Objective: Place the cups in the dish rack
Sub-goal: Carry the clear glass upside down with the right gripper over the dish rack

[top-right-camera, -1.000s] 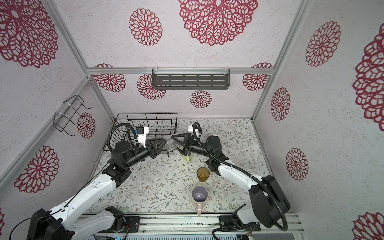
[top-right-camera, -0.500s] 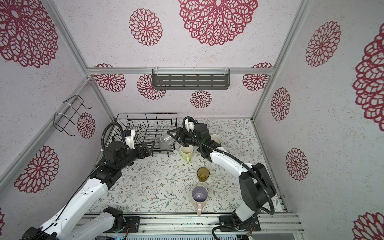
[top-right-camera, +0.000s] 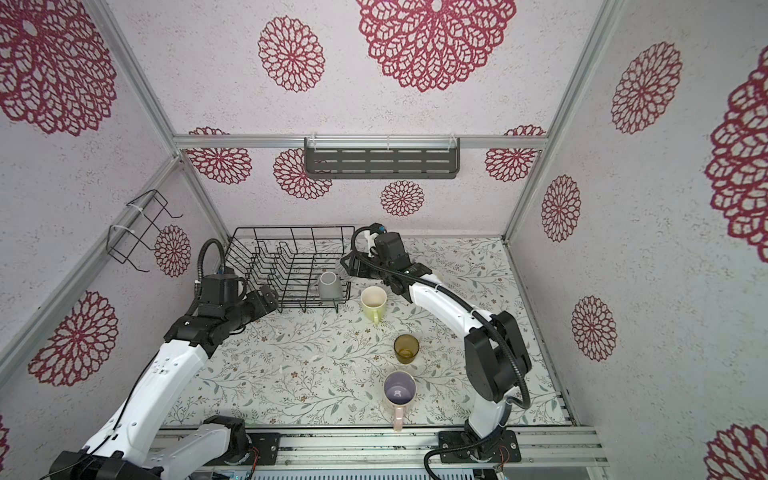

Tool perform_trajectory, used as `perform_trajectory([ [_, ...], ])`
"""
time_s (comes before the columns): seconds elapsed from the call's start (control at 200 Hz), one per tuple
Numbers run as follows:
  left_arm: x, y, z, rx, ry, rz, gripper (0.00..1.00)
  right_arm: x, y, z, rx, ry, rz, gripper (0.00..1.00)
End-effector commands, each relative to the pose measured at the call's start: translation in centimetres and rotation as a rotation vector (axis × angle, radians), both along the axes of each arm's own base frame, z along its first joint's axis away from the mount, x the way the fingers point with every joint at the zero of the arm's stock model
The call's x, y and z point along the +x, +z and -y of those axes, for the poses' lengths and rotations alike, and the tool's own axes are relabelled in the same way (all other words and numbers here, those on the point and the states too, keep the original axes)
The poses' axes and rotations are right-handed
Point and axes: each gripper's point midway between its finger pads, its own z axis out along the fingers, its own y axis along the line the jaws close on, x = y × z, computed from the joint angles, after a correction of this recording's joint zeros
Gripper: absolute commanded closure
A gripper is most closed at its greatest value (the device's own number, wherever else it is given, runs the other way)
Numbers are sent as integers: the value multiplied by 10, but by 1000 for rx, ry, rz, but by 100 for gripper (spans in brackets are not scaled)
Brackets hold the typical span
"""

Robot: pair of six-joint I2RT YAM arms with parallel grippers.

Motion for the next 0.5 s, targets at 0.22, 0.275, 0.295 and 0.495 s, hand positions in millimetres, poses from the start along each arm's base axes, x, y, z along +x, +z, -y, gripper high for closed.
perform_trajectory([
  [0.22, -15, -5, -36, -28, 116, -95, 1, -1, 27, -61, -239, 207, 245, 41],
  [0.275, -17, -8, -40, -65, 121, -113, 1, -4, 24, -76, -272, 245, 270, 42],
  [0.295, -18, -10, -41, -84, 121, -117, 1, -5, 23, -82, -281, 259, 277, 42],
  [0.495, -25, -19, -55, -203, 174, -125, 0, -6, 9, -128, -336, 339, 337, 42],
])
